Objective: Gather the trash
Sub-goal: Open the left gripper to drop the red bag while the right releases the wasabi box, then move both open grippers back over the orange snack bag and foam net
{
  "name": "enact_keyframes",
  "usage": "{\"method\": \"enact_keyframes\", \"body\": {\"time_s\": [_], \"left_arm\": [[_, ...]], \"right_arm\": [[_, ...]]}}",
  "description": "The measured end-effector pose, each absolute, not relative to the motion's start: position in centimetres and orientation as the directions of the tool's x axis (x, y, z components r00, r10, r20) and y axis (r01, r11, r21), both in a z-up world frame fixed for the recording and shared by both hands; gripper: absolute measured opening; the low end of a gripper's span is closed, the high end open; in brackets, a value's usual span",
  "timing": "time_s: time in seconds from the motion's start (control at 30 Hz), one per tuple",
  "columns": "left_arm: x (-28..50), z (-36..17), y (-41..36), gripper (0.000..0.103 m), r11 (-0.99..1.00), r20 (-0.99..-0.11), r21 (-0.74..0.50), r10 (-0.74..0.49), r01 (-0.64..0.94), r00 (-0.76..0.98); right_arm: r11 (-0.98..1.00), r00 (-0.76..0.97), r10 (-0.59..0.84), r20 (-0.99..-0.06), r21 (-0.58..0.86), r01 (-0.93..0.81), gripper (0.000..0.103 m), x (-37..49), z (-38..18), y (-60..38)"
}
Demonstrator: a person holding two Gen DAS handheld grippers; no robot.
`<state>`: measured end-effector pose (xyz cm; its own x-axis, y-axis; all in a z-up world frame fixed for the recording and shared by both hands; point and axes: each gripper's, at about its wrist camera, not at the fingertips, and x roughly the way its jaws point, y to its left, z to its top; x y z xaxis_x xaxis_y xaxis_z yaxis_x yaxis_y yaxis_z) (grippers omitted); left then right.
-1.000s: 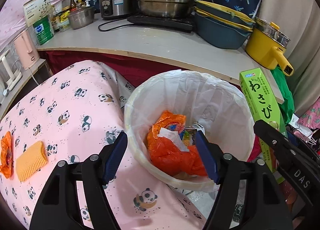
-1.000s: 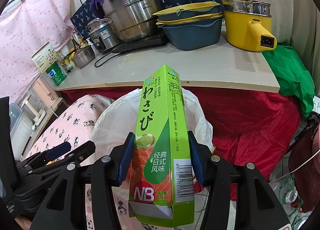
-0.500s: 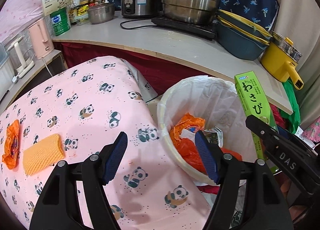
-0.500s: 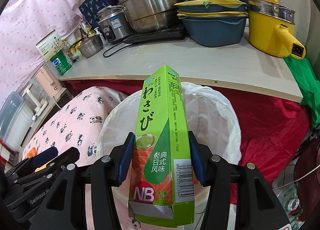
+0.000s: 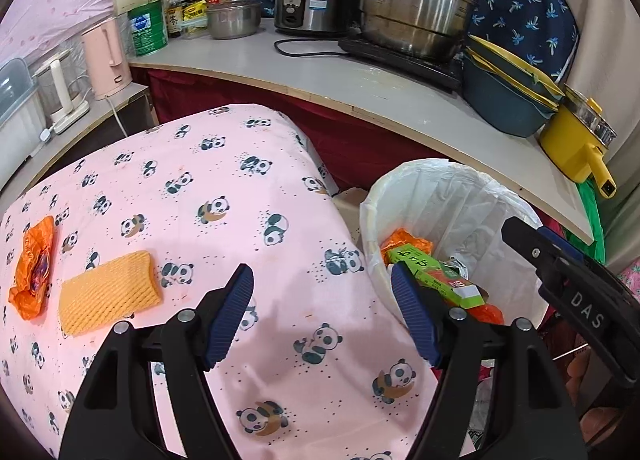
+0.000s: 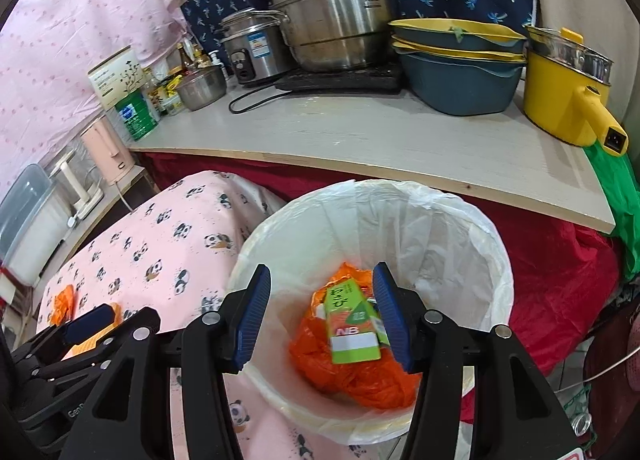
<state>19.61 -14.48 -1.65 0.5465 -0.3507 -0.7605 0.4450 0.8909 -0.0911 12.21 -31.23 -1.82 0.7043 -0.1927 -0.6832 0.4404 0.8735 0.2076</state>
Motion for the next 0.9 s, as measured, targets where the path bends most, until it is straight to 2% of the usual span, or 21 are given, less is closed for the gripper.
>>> {"method": "enact_keyframes", "body": {"time_s": [0.43, 0.9], "left_arm": [[20.0, -1.2, -7.3, 0.068, 0.933, -0.747, -0.123, -0.310, 0.337, 0.588], [21.0, -1.8, 3.5, 0.068, 0.977, -0.747, -0.134, -0.211, 0.169, 0.630]], "right_arm": [[0.927, 0.725, -0.117, -0.678, 0.187, 0.325, 0.052, 13.8, -0.6, -24.1], [0.974, 0.714, 0.023, -0.700, 0.175, 0.141, 0.052, 16.6, -1.2, -13.2]]}}
